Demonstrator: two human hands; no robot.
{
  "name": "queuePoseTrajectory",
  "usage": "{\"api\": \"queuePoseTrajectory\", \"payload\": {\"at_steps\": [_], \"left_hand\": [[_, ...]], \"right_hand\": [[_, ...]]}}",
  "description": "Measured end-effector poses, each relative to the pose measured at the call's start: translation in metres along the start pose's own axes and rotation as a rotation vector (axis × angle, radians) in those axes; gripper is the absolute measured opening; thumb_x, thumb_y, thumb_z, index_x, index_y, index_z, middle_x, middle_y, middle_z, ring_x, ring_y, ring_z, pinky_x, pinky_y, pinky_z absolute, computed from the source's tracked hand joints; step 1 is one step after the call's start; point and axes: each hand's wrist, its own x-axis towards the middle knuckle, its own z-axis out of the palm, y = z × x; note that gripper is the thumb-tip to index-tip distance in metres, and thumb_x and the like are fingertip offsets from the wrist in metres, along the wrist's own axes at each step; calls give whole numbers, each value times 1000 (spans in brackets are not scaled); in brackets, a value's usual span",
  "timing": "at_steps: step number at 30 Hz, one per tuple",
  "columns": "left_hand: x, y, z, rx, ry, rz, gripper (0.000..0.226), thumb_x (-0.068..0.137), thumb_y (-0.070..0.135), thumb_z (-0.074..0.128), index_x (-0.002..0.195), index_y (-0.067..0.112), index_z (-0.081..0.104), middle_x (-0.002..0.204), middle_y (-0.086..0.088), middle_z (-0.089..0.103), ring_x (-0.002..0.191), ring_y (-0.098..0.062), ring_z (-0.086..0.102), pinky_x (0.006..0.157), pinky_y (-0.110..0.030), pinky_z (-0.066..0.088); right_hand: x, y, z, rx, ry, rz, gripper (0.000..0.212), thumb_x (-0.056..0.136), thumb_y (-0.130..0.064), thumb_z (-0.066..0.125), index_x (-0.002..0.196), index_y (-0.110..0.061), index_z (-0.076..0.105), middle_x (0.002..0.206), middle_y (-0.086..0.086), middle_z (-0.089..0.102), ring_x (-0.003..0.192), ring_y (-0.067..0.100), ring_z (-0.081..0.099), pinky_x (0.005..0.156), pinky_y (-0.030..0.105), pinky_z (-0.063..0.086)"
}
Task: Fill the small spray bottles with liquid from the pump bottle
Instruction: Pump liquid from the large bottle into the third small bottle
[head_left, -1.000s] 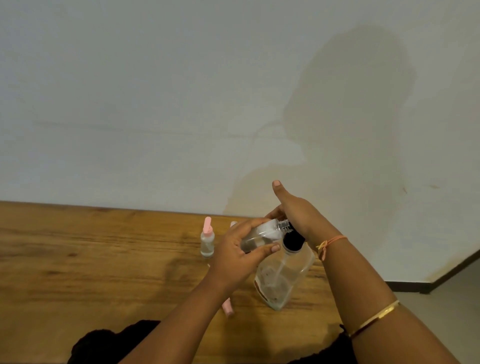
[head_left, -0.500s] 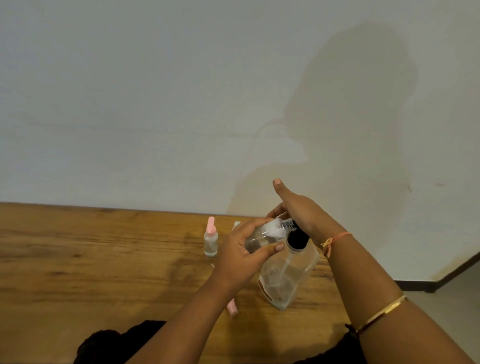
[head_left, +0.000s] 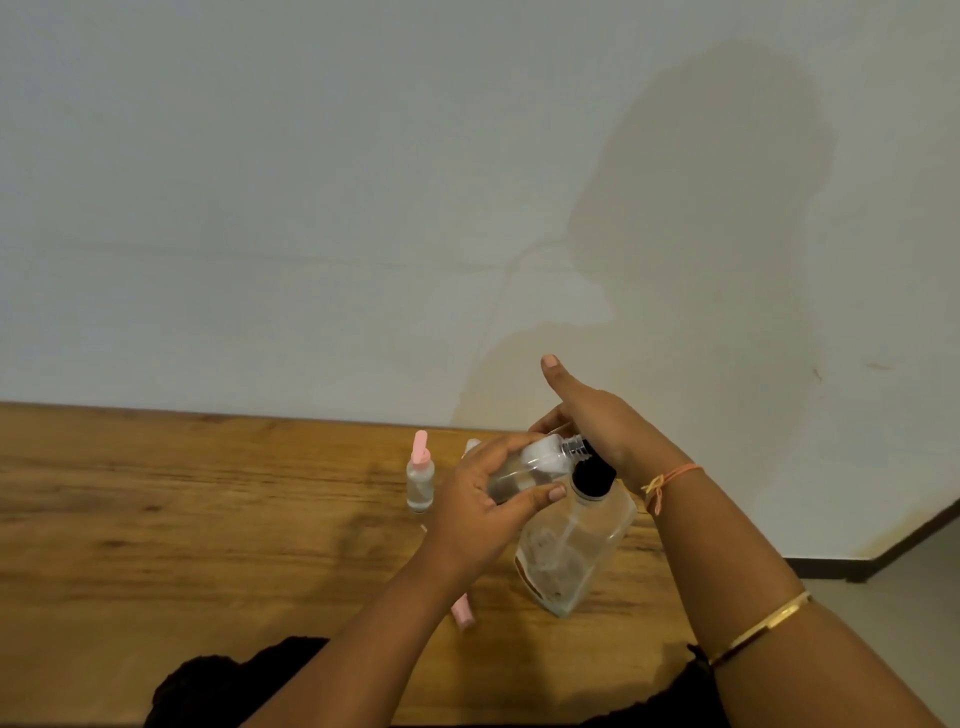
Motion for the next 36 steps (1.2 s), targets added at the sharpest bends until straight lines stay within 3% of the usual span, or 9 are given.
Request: {"api": "queuePoseTrajectory", "payload": {"at_steps": [2,5,8,15,19,24,28,33,36], "left_hand": [[-1,-1,0,-26,2,-10,38,72,17,75,102,34,62,102,10,67,97,0,61,75,-12,48],[0,-1,-1,-22,26,-5,39,66,33,75,103,39,63,106,8,67,103,-6,60,80,-17,51],[2,2,-2,11,34,-3,41,63,39,72,102,42,60,109,11,65,104,-3,58,81,-14,50],[1,-1,1,1,16,-11,39,64,37,72,101,41,62,104,14,67,102,-3,59,79,-14,50],[0,-1,1,-13,14,-13,39,64,35,72,102,36,63,105,11,67,101,-3,60,78,-14,49],[1,2,0,-4,26,1,40,63,36,73,100,43,61,107,12,65,103,-3,59,79,-14,50],[1,2,1,-10,35,-1,38,64,35,73,98,44,61,103,15,66,101,-3,59,78,-13,49],[-1,3,2,-50,17,-17,39,72,10,75,99,34,61,99,14,66,95,6,60,73,-9,47],[-2,5,2,-42,19,1,40,72,9,75,98,35,61,99,16,65,96,8,59,72,-7,46]], "right_hand": [[-1,0,1,-23,-1,4,85,88,-71,20,88,-6,74,100,11,68,95,23,61,93,38,43],[-2,-6,1,-6,-10,-12,84,89,-70,20,90,-5,73,97,9,68,91,20,61,86,34,43],[-4,-13,-3,5,-14,-32,83,89,-70,20,93,-6,72,92,6,66,83,16,59,71,27,42],[1,-1,0,28,11,19,86,87,-73,18,87,-7,74,96,10,69,94,23,61,94,39,44],[0,-1,2,16,4,14,87,88,-71,17,90,-5,73,96,9,68,90,20,61,86,34,43],[-3,-10,-4,30,-6,-22,84,88,-71,19,92,-6,72,92,7,68,86,17,61,72,27,43],[0,-6,-4,7,9,-20,86,87,-72,17,89,-6,73,95,9,68,91,21,62,87,35,45],[2,-2,1,-17,7,5,87,89,-71,17,89,-5,74,97,10,68,92,21,61,84,34,42],[0,-4,-1,8,-3,-5,86,89,-71,18,90,-5,74,97,11,69,91,20,62,82,32,43]]}}
